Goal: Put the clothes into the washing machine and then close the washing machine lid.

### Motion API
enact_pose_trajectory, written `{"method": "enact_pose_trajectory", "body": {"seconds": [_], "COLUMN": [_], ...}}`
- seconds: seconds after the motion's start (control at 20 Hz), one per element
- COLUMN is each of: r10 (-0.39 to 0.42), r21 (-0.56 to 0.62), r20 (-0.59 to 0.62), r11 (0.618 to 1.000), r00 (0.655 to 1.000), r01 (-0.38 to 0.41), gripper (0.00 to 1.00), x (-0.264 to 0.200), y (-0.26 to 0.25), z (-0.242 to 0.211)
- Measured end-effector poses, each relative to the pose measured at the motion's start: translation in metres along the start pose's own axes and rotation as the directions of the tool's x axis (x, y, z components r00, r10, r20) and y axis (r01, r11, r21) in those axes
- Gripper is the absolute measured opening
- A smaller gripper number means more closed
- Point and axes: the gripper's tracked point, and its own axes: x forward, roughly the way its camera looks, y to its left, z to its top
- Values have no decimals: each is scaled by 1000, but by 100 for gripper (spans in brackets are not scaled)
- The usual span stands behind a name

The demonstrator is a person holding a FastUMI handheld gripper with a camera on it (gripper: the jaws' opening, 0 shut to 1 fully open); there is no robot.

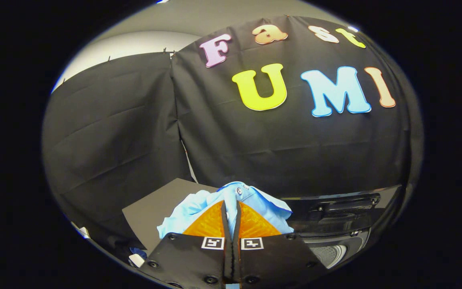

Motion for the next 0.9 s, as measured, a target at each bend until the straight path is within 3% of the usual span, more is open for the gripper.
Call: {"method": "enact_pose_trajectory", "body": {"seconds": [0.55,0.9], "r10": [-180,-244], "r21": [67,75], "r20": [26,14], "r11": [982,967], "r00": [983,970], "r01": [178,243], "gripper": [1,1], "x": [-47,-64], "y": [-101,-134], "z": [-10,-21]}}
